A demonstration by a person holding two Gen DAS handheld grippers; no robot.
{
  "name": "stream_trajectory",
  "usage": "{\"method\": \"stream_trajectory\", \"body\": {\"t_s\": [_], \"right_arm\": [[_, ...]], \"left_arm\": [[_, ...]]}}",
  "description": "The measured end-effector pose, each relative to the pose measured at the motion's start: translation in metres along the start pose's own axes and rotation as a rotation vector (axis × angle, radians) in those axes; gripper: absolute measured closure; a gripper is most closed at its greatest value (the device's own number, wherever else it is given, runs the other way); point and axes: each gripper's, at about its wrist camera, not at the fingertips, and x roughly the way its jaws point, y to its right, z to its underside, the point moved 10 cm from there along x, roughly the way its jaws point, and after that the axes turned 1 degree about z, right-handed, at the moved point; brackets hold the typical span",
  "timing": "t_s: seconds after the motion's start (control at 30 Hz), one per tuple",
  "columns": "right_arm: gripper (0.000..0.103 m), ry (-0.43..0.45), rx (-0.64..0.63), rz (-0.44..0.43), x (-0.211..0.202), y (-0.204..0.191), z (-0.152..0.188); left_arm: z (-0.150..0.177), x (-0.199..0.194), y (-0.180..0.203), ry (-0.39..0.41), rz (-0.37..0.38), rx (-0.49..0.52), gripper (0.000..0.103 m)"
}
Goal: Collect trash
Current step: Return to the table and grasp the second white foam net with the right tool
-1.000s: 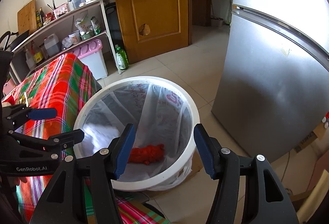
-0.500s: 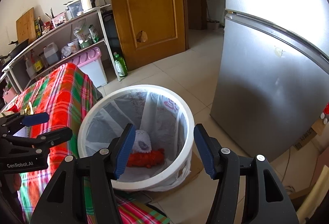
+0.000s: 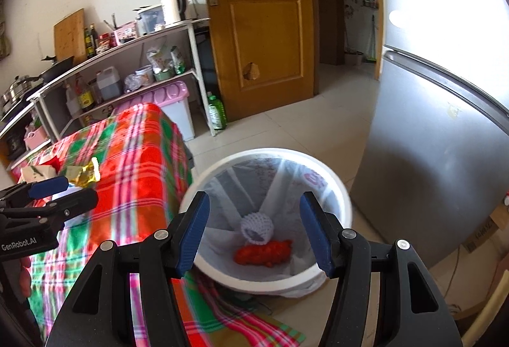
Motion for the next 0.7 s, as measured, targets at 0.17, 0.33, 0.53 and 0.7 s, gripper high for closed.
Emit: {"method": "stream_trajectory", "body": {"t_s": [0.17, 0.33, 0.53, 0.7], "right_arm": [[0.043, -0.013, -0.05, -0.087, 0.008, -0.05, 0.001], [0.043, -0.037, -0.104, -0.189, 0.019, -0.102, 0.004], [0.043, -0.069, -0.141, -0.289, 0.033, -0.156, 0.011], [0.043, -0.123, -0.163, -0.383, 0.045, -0.196, 0.02]], "left_arm": [[0.008, -0.023, -0.049, 0.046, -0.047, -0.072, 0.02], [0.019, -0.044, -0.106, 0.079, -0.125, -0.148, 0.02], [0.037, -0.056, -0.166, 0.072, -0.189, -0.237, 0.02], [0.051, -0.059, -0.193, 0.049, -0.189, -0.268, 0.02]]}}
